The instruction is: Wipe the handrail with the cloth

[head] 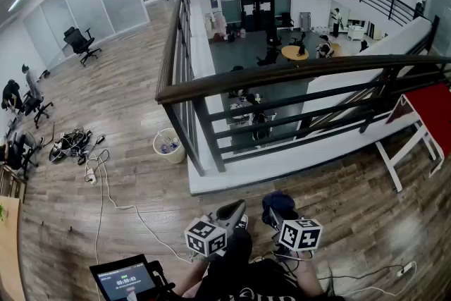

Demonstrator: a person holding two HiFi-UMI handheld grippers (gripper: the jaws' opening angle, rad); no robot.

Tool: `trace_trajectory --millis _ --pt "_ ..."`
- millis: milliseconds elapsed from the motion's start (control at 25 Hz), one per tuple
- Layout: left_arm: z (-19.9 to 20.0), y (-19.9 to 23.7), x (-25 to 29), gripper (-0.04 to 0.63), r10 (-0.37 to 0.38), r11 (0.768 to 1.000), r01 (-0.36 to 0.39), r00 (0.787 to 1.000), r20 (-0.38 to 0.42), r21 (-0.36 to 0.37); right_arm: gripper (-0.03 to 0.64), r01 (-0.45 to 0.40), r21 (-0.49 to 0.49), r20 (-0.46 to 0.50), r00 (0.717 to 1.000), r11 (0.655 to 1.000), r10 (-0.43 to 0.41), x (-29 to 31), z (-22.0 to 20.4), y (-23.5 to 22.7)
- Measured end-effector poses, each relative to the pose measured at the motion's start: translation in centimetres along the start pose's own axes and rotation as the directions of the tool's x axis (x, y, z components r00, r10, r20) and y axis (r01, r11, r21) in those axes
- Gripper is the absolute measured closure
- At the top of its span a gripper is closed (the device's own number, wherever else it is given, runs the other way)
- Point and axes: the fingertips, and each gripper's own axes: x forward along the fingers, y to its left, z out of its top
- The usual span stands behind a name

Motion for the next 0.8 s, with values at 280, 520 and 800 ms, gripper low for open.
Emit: trace_trajectory --millis 280,520,800 --pt "1.9 5.5 3.2 0.595 0.027 0.999 -0.027 1.000 0.009 -0.020 0.508 0.000 -0.002 -0.014 1.000 1.000 0.000 4.7 3.1 -1.2" --pt "4.5 11.9 7.1 0.595 0.020 1.000 -0.020 1.000 -0.008 -0.020 0.508 0.011 -0.021 -0.020 1.000 1.000 -0.012 11.4 7.7 -1.7" --pt "8.8 20.8 11.0 0.595 0.022 0.999 -0.022 1.000 -0.005 -0.025 0.508 -0.005 -0.038 -0.024 1.000 0.999 0.004 19.4 12.8 -0.3"
